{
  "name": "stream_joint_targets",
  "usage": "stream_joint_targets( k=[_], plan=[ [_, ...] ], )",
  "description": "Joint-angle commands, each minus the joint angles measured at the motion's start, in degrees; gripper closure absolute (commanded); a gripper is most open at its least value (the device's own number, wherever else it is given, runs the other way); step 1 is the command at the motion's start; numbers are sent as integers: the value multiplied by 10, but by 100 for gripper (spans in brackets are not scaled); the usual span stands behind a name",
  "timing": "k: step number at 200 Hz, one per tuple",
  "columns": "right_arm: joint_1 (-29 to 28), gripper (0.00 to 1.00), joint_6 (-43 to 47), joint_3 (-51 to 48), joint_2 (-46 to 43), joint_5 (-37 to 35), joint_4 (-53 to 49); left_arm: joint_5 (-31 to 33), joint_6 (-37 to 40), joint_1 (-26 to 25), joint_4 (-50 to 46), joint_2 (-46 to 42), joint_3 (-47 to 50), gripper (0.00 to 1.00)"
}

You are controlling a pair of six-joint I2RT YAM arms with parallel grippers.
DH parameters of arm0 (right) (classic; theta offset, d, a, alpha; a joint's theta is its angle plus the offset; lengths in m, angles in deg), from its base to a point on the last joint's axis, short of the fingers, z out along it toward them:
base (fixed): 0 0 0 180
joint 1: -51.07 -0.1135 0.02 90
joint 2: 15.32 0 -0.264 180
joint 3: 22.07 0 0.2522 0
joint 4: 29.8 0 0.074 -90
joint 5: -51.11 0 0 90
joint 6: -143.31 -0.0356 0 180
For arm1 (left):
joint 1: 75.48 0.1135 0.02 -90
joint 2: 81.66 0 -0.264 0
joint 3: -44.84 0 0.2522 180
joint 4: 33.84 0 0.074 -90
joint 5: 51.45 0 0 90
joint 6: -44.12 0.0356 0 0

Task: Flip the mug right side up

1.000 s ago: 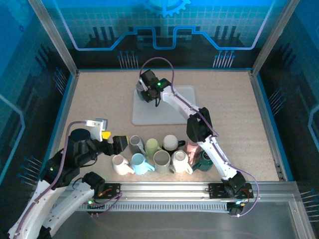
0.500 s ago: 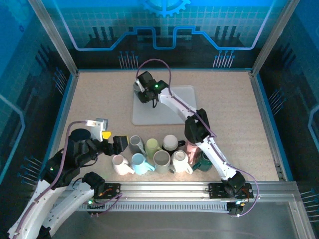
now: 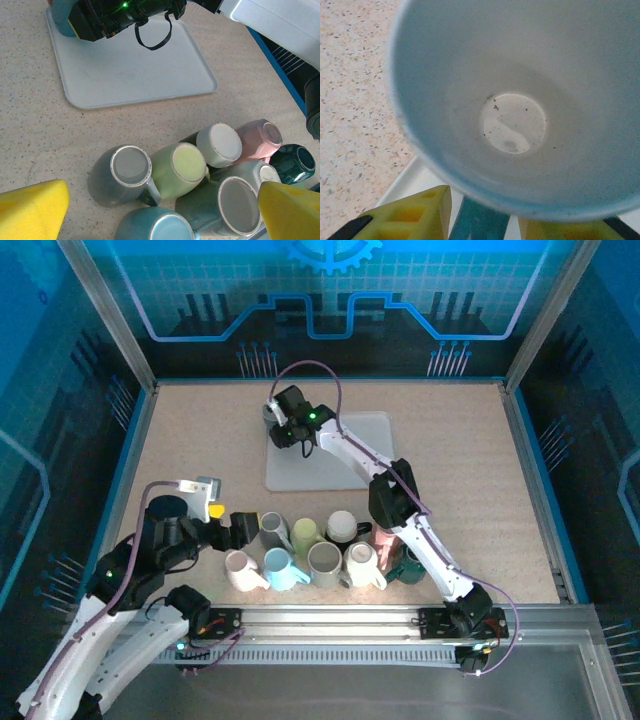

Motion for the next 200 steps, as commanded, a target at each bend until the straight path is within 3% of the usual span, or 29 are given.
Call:
stream_joint_targets(
  k=[1, 66, 79, 92, 110, 143, 160, 182, 200],
  plan=[
    [10, 61, -17, 19, 19, -8, 21, 12, 7, -3, 7, 1, 3, 2],
    [16, 61, -16, 18, 30, 1, 35, 16, 7, 0, 5, 16, 3, 2],
    [16, 52, -13, 17, 25, -1, 31, 16, 8, 3, 5, 19, 1, 2],
    [17, 31, -8, -1, 9, 1, 30, 18, 8, 4, 4, 22, 2, 2],
    [17, 17, -3, -76, -43, -1, 58, 18, 7, 6, 4, 24, 1, 2],
    [20, 6, 2, -261, -169, 12, 170, 22, 5, 9, 1, 27, -1, 1],
    [20, 4, 3, -330, -224, 22, 208, 40, -15, 10, -3, 28, -6, 1],
    [19, 4, 9, -427, -319, 35, 268, 127, -100, 10, -41, 26, -33, 1],
    [18, 6, 10, -488, -386, 31, 292, 118, -135, 11, -36, 19, -29, 1]
  ],
)
